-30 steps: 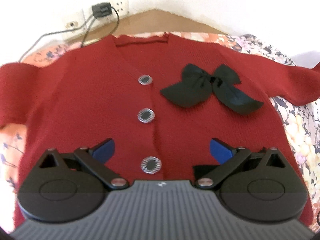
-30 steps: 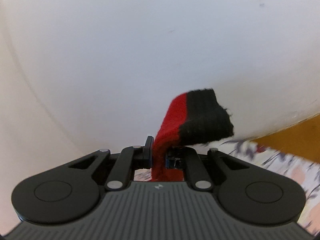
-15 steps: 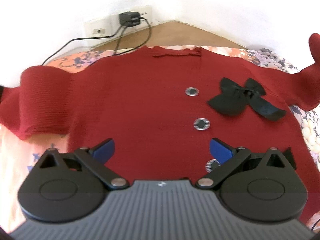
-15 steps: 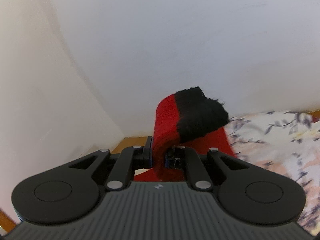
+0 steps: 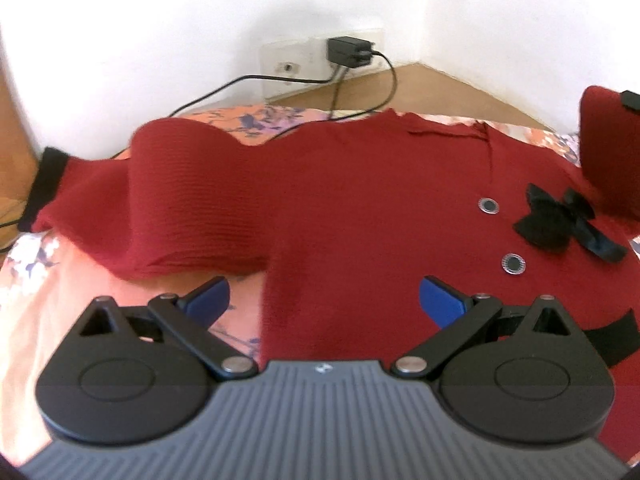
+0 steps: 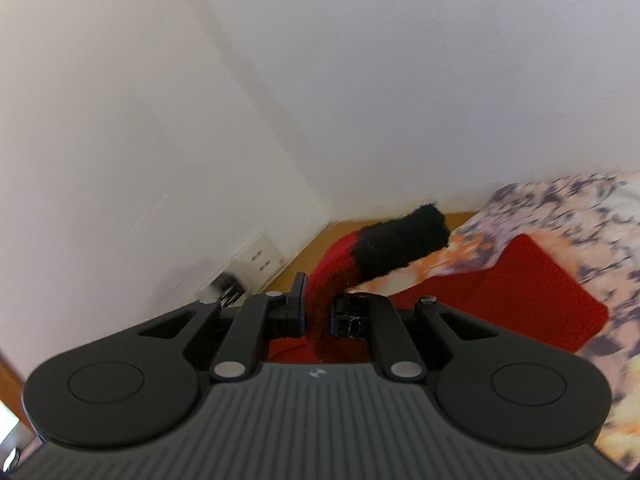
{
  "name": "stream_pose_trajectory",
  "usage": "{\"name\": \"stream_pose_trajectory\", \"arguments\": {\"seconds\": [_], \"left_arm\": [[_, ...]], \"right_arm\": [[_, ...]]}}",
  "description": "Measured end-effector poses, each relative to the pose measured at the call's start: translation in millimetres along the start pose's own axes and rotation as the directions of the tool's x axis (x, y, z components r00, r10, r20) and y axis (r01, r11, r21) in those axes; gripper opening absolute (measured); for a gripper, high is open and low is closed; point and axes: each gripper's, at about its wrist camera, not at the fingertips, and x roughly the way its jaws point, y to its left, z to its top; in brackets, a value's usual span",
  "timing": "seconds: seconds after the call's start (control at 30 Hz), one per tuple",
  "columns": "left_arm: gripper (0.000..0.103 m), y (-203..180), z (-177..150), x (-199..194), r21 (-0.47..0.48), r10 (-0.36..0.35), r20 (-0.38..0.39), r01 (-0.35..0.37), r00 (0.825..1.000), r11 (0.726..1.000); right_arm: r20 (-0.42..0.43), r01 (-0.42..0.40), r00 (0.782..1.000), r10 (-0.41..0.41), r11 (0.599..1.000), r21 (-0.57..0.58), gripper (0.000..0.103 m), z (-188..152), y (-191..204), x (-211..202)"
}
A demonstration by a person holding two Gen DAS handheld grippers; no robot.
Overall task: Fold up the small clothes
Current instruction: 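Carry the sleeve across the cardigan body with the right tool and release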
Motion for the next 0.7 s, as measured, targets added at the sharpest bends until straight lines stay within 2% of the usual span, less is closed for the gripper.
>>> {"name": "stream_pose_trajectory", "arguments": {"seconds": [0.37, 0.47, 0.67, 0.7], "left_arm": [[0.103, 30.9, -4.2, -6.2, -0.043, 0.019, 0.019, -0.018, 1.0, 0.999], [0.103, 38.3, -5.9, -7.9, -0.049, 0.026, 0.023, -0.025, 0.999, 0.998], [0.103, 53.2, -11.0, -9.1, -0.066, 0.05, 0.016, -0.049, 0.999, 0.997], [0.103, 56.1, -11.7, -9.3, -0.07, 0.051, 0.016, -0.05, 0.999, 0.996]], "right_arm": [[-0.097, -0.097, 0.992, 0.084, 0.985, -0.145, 0.011, -42.0, 84.1, 52.7], [-0.136, -0.115, 0.987, 0.091, 0.977, -0.179, 0.011, -61.9, 116.6, 51.3], [-0.238, -0.126, 0.968, 0.076, 0.971, -0.203, 0.011, -104.7, 134.8, 90.7], [-0.25, -0.125, 0.966, 0.071, 0.97, -0.209, 0.011, -110.3, 142.0, 82.3]]}}
